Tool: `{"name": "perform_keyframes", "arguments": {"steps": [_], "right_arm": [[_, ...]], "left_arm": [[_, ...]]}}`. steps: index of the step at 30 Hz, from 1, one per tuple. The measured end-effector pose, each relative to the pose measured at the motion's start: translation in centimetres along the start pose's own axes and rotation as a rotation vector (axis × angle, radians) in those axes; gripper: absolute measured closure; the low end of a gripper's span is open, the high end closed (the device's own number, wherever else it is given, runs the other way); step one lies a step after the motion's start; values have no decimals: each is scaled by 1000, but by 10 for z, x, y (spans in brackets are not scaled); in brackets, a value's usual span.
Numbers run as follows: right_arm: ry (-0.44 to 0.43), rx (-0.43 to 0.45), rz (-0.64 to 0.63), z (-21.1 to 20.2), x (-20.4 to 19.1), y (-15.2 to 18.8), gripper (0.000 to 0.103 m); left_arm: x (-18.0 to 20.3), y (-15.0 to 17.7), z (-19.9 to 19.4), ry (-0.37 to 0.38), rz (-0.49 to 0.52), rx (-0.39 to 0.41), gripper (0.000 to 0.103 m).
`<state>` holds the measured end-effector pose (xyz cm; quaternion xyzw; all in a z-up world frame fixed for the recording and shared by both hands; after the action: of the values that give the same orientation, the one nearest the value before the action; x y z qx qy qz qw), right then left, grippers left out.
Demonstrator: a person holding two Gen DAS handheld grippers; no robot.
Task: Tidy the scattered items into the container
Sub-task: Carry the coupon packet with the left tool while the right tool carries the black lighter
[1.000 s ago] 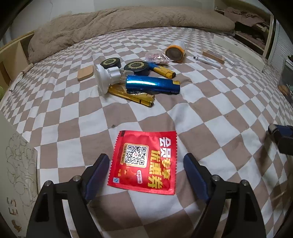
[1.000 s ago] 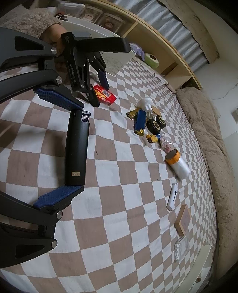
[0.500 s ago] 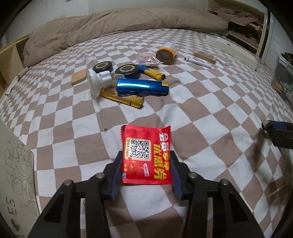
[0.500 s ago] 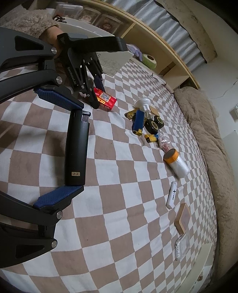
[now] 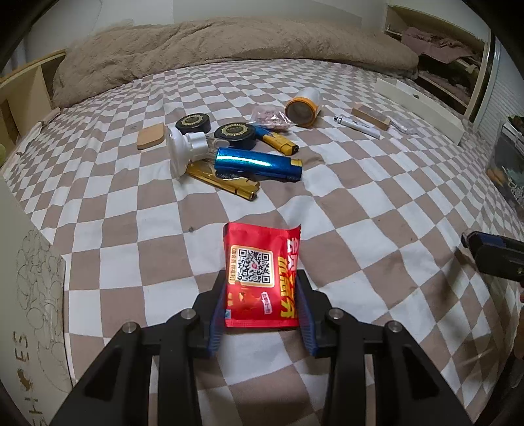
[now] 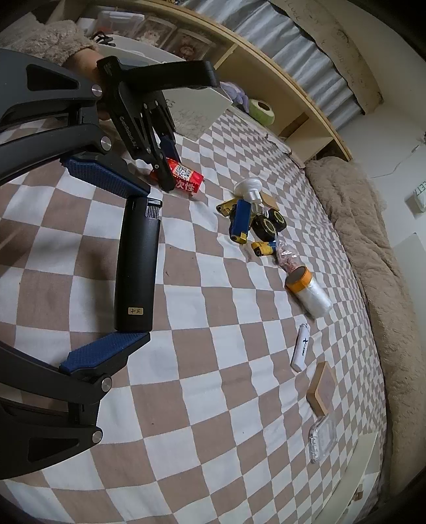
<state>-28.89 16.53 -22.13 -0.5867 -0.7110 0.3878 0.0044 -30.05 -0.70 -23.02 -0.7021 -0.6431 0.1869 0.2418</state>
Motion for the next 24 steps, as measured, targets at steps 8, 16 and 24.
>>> {"name": "perform_keyframes", "arguments": {"steps": [8, 16, 24], "right_arm": [[31, 23, -29, -6, -3, -1, 23], [20, 82, -44, -23, -15, 1, 23], [40, 108, -69, -34, -28, 8, 23]], "left_arm": [[10, -4, -28, 31, -22, 65, 65], [25, -5, -62, 67, -14, 142, 65], [26, 4, -99, 107, -39, 216, 65]]}}
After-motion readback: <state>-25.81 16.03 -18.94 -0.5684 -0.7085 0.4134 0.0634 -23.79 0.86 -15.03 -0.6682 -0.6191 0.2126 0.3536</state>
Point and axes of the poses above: each gripper's, at about its wrist camera, not at the fingertips, and z roughly the way its jaws point, x to its right, y to its underside, the point moved 2 cm from there along z, roughly the way its jaws point, and after that the axes turned 2 degrees about -z, right-handed, at the moved point
